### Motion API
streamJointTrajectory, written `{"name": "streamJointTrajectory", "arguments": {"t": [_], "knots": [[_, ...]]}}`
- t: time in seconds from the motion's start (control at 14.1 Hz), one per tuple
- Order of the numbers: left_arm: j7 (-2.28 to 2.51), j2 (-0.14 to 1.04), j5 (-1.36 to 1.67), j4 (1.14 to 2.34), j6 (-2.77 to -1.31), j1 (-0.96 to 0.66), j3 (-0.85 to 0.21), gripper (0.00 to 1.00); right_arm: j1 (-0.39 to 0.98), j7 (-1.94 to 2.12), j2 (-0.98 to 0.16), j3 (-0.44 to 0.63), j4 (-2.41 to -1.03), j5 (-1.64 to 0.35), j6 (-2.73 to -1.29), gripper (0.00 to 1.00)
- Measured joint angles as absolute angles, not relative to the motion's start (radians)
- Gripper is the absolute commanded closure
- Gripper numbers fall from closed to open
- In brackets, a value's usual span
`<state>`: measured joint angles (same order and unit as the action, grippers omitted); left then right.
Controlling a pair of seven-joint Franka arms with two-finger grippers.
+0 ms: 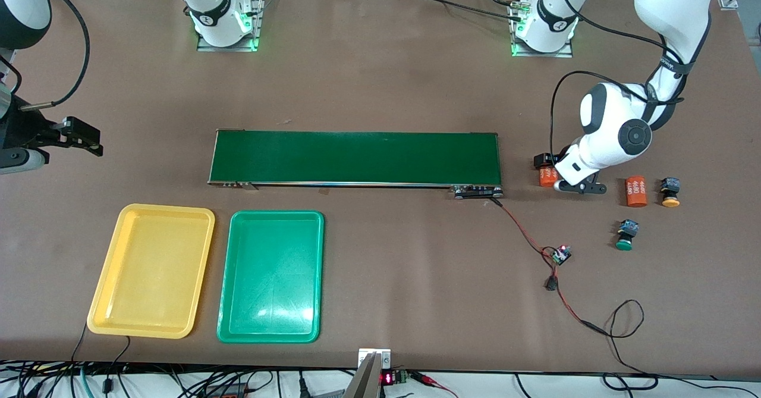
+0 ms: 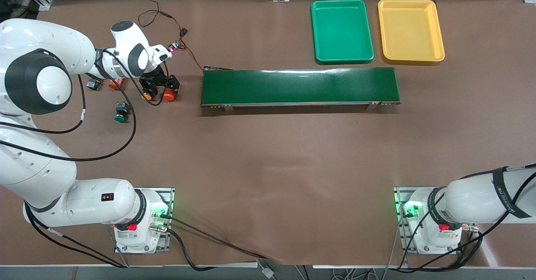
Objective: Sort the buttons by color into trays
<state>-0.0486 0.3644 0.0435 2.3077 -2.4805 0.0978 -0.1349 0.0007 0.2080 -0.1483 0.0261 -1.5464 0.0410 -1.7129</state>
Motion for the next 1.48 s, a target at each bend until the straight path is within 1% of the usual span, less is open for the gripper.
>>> {"name": "streamJointTrajectory", "arguments": {"t": [0.07,0.14,0.28,0.42,0.57,0.71,0.85,0.99,1.13,1.48], "knots": [[-0.049,0.364,0.043,2.308,-2.481,0.098,-0.137,0.53,0.001,0.208,-0.149,0.026,-1.546,0.041,-1.713,0.00],[-0.049,0.364,0.043,2.308,-2.482,0.097,-0.140,0.61,0.002,0.208,-0.150,0.026,-1.546,0.041,-1.713,0.00],[-0.048,0.364,0.043,2.308,-2.486,0.097,-0.146,0.78,0.002,0.208,-0.150,0.026,-1.546,0.041,-1.713,0.00],[-0.048,0.363,0.043,2.307,-2.490,0.096,-0.147,0.99,0.002,0.208,-0.150,0.026,-1.546,0.041,-1.713,0.00],[-0.041,0.359,0.043,2.301,-2.495,0.096,-0.147,1.00,0.002,0.208,-0.150,0.024,-1.546,0.041,-1.713,0.00],[-0.040,0.328,0.043,2.284,-2.498,0.096,-0.147,1.00,0.002,0.208,-0.150,0.024,-1.546,0.041,-1.713,0.00],[-0.067,0.254,0.041,2.264,-2.477,0.097,-0.165,1.00,0.002,0.208,-0.150,0.024,-1.546,0.041,-1.713,0.00],[-0.165,0.171,0.039,2.236,-2.417,0.093,-0.214,1.00,0.002,0.208,-0.151,0.024,-1.547,0.041,-1.713,0.00],[-0.334,0.125,0.039,2.222,-2.385,0.091,-0.250,1.00,0.002,0.208,-0.159,0.024,-1.547,0.041,-1.714,0.00],[-0.610,0.152,0.039,2.223,-2.383,0.087,-0.378,1.00,-0.002,0.208,-0.179,0.025,-1.547,0.041,-1.715,0.00]]}}
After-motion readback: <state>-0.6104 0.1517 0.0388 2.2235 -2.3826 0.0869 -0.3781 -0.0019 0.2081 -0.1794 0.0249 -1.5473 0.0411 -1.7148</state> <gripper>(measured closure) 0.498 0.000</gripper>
